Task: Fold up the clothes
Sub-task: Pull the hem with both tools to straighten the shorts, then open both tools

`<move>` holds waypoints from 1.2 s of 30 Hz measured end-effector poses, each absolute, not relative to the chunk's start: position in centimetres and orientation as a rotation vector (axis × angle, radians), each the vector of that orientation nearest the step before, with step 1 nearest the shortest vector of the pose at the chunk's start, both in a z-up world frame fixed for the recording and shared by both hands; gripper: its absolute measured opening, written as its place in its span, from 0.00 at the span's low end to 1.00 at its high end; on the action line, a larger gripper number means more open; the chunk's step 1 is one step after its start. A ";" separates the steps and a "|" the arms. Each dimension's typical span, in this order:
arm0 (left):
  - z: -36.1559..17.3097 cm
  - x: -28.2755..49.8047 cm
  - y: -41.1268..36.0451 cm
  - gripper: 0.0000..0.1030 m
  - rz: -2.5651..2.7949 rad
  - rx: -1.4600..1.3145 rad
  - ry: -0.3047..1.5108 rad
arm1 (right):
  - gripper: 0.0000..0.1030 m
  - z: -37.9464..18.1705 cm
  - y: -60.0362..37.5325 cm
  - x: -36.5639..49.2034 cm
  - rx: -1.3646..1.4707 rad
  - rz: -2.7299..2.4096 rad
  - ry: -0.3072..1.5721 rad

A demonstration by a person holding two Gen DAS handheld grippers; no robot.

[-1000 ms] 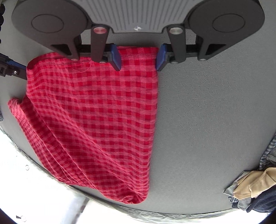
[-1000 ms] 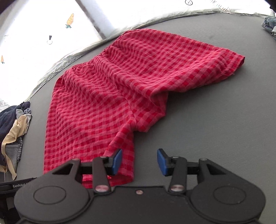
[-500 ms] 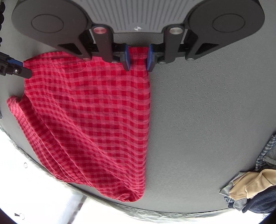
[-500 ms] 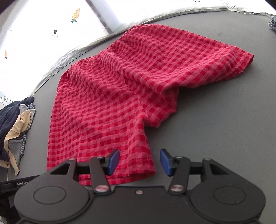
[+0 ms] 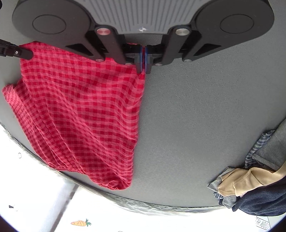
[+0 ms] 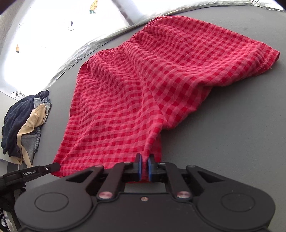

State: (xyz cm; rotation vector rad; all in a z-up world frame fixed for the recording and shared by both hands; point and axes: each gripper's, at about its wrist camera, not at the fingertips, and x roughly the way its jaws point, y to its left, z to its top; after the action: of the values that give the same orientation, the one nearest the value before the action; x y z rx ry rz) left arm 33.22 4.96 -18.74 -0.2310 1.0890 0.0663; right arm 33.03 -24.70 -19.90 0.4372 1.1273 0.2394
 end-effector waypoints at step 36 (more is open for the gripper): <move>-17.5 29.6 8.7 0.39 0.365 -0.173 1.157 | 0.40 -19.2 -27.0 28.7 0.587 0.155 1.182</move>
State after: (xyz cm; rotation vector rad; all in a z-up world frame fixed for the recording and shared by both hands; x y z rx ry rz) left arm 29.65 8.74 -17.47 -0.1734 1.1565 0.3650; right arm 28.72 -27.00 -19.17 0.5869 1.1815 0.1549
